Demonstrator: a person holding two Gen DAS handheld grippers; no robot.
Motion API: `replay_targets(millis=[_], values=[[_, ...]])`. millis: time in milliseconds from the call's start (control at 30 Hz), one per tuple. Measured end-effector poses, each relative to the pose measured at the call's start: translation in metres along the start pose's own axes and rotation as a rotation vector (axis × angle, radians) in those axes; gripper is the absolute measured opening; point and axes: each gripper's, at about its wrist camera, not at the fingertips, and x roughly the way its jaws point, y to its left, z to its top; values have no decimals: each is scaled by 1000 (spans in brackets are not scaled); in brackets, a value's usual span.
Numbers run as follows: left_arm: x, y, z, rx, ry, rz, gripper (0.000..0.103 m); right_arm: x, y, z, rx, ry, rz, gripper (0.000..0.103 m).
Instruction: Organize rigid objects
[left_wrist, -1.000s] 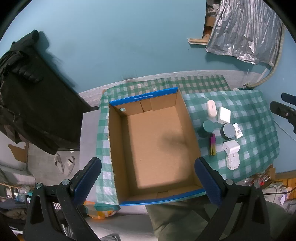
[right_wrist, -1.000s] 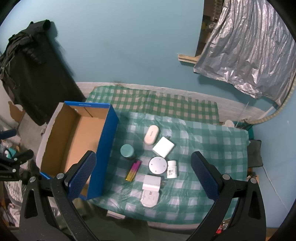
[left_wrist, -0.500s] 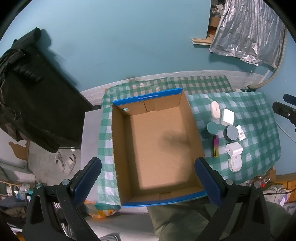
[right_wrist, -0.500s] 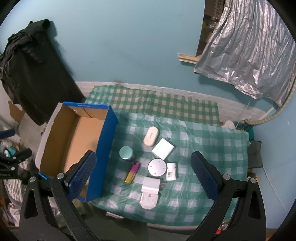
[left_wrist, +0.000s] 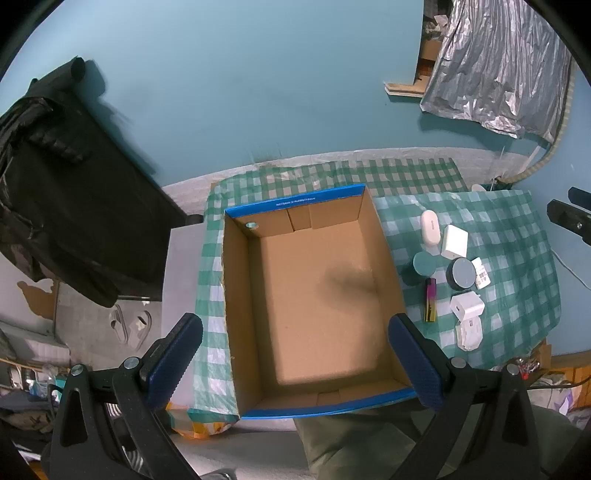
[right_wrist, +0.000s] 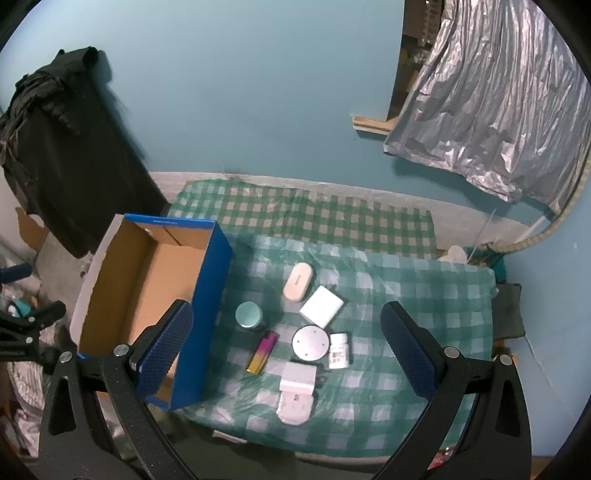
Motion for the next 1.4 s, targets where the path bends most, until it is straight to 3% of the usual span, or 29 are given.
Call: replay_targets(millis=[567, 1400], values=[[-11, -10, -2, 9, -37, 11, 101, -6, -2, 1, 4, -18, 8, 101], [-10, -8, -10, 24, -29, 24, 101, -9, 1, -4, 11, -20, 7, 101]])
